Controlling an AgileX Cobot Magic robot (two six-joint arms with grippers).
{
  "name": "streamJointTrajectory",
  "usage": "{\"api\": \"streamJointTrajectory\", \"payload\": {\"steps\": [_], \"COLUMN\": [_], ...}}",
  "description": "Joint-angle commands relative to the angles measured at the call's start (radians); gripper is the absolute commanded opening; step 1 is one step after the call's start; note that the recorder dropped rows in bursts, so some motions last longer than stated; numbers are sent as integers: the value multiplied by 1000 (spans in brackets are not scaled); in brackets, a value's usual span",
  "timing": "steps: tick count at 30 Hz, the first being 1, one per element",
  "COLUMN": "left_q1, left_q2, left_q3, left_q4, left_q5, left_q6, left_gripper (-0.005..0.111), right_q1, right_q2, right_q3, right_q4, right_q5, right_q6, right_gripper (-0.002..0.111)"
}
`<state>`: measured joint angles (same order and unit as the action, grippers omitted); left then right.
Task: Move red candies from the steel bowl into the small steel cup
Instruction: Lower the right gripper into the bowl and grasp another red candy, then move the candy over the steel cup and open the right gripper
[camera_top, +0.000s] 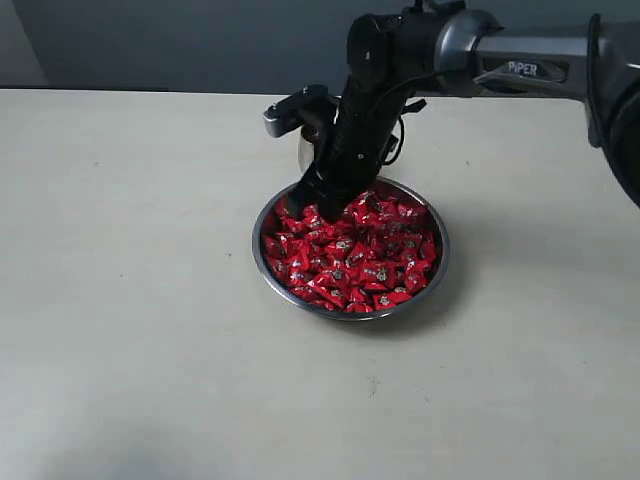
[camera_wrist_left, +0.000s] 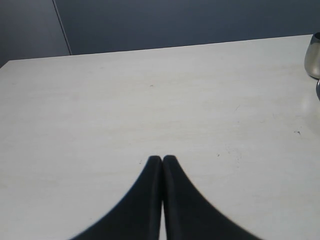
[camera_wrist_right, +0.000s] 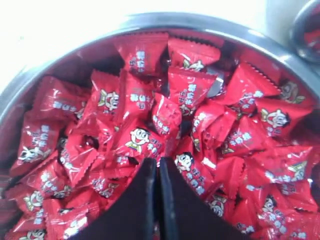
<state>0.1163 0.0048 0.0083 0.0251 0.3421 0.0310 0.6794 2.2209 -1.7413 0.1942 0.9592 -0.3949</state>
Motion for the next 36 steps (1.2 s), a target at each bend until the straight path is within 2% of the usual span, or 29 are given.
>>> {"api": "streamJointTrajectory", "payload": {"steps": [1, 7, 12, 23, 33, 34, 36], "left_q1": [-8, -8, -8, -8, -8, -8, -8], "left_q2": [-5, -5, -5, -5, -5, -5, -5], "left_q3": [-8, -8, -8, -8, -8, -8, -8], "left_q4": [2, 2, 2, 2, 2, 2, 2], "left_q5": [-5, -5, -5, -5, -5, -5, -5], "left_q6": [-2, -2, -2, -2, -2, -2, -2], "left_gripper": [0, 0, 0, 0, 0, 0, 0], "right_q1": [0, -2, -16, -131, -156, -156, -156], "right_q2": [-45, -90, -101, -66, 148, 148, 146], "right_q3": [2, 0, 0, -2, -209, -209, -209], "right_q4": [-11, -7, 14, 265, 315, 312, 304], "right_q5": [-8, -32, -155, -460, -413, -416, -410], "right_q6": [4, 4, 4, 4, 2, 2, 2], "right_gripper": [-1, -1, -1, -1, 0, 3, 21]}}
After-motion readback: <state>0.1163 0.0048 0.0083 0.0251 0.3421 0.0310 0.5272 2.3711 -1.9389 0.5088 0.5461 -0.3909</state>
